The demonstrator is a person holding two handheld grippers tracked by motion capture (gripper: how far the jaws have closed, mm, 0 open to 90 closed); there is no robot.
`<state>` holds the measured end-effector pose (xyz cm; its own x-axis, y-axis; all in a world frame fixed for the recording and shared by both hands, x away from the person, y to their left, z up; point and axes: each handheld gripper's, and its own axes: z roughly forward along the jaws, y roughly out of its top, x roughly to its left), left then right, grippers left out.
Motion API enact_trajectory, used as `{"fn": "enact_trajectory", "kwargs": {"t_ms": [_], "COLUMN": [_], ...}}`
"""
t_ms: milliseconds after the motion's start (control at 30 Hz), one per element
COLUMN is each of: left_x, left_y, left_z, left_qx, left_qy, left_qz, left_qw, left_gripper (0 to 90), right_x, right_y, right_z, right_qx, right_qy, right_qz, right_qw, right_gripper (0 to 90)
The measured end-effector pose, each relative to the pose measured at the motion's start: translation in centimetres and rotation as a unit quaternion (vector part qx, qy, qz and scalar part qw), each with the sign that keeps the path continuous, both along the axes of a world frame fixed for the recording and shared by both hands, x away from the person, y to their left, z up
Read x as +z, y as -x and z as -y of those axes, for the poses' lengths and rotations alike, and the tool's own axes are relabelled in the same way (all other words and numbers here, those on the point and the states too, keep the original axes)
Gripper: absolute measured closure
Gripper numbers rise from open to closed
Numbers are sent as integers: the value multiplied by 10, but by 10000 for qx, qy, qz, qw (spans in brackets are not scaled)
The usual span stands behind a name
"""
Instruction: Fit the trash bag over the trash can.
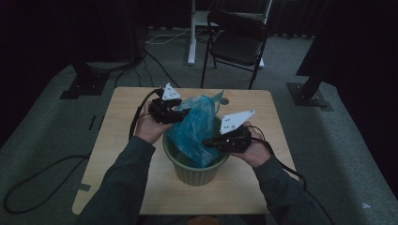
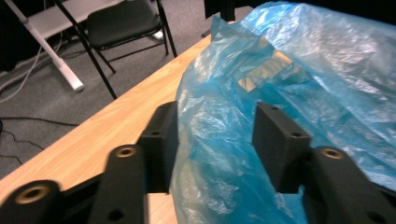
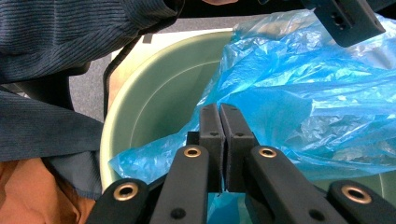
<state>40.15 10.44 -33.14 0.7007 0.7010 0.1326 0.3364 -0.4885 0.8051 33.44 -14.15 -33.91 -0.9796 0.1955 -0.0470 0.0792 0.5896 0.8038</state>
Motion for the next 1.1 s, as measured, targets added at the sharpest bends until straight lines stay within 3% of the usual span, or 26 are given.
{"fn": "enact_trajectory", "kwargs": {"t_ms": [67, 100, 233, 467, 667, 900, 1000, 1100], "left_x": [-1, -1, -4, -4, -5, -9, -10, -11], "left_y": [0, 0, 4, 17, 28, 37, 41, 46], "left_z": [-1, -1, -4, -11, -17, -21, -20, -18], "left_qx": [-37, -63, -96, -207, -275, -353, -434, -519], "left_qy": [51, 67, 101, 177, 195, 238, 259, 263], "left_qz": [-65, -85, -96, 41, 151, 197, 220, 263], "left_qw": [10000, 9999, 9999, 9996, 9993, 9989, 9985, 9980], "left_gripper": [612, 733, 886, 896, 897, 897, 897, 897], "right_x": [0, 0, -1, -4, 12, 30, 34, 34], "right_y": [0, 0, -1, -5, -9, -23, -27, -38], "right_z": [0, 0, 3, 13, 37, 60, 64, 61], "right_qx": [-1, 0, -10, -138, -428, -815, -995, -1345], "right_qy": [0, 1, -7, -39, -405, -926, -1034, -946], "right_qz": [-1, -2, -21, -80, -44, -84, -57, -76], "right_qw": [10000, 10000, 10000, 9999, 9983, 9923, 9896, 9864], "right_gripper": [887, 887, 886, 825, 709, 674, 663, 665]}}
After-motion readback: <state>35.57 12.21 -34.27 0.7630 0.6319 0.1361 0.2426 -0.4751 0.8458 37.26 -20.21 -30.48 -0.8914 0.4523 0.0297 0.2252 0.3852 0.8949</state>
